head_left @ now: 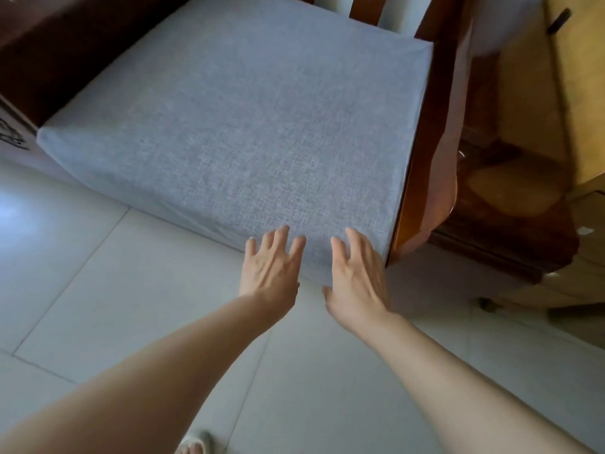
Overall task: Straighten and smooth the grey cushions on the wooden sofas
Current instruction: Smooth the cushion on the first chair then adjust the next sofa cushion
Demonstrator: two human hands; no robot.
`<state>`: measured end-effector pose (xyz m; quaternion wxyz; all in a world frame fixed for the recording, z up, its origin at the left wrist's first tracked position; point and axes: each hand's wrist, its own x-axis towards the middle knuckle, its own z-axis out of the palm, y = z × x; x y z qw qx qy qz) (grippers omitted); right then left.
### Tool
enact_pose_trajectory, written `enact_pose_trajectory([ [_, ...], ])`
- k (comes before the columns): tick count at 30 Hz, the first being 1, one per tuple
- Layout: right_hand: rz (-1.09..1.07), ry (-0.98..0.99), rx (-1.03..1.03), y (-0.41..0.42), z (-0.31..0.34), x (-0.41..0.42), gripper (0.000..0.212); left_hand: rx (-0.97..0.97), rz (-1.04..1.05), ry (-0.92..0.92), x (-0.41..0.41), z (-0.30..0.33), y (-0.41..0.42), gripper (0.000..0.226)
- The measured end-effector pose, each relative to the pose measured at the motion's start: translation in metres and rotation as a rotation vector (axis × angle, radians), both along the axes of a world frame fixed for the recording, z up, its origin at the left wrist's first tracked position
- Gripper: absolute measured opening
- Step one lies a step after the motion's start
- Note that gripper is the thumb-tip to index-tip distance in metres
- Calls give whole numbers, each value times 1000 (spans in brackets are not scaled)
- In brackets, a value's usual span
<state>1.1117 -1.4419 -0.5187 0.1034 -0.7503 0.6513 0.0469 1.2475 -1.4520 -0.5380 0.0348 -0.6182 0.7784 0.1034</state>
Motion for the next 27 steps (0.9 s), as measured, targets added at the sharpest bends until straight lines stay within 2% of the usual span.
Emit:
enact_pose_trajectory([
  [4,5,145,-50,-16,-48,-1,101,-123,-74,17,-14,-40,-16,84],
  [6,-19,122,-143,-19,-76,0,115,-181,-88,36,-17,-60,-26,92],
  [7,-25,129,-190,-21,-89,-1,115,-215,-101,32,-17,-69,-31,94],
  [11,9,181,-426,-33,-112,-8,80,-470,-170,132,-4,-102,-48,86],
  [15,36,195,-643,-44,-120,-7,31,-660,-277,231,8,-110,-64,49],
  [16,36,179,-681,-45,-121,-5,26,-669,-300,271,9,-107,-67,40],
  [19,74,135,-750,-45,-121,1,23,-668,-360,338,9,-102,-69,18],
  [22,131,108,-796,-48,-118,6,23,-681,-403,344,9,-102,-69,13],
  [27,183,104,-814,-53,-115,11,30,-698,-438,347,6,-95,-73,26],
])
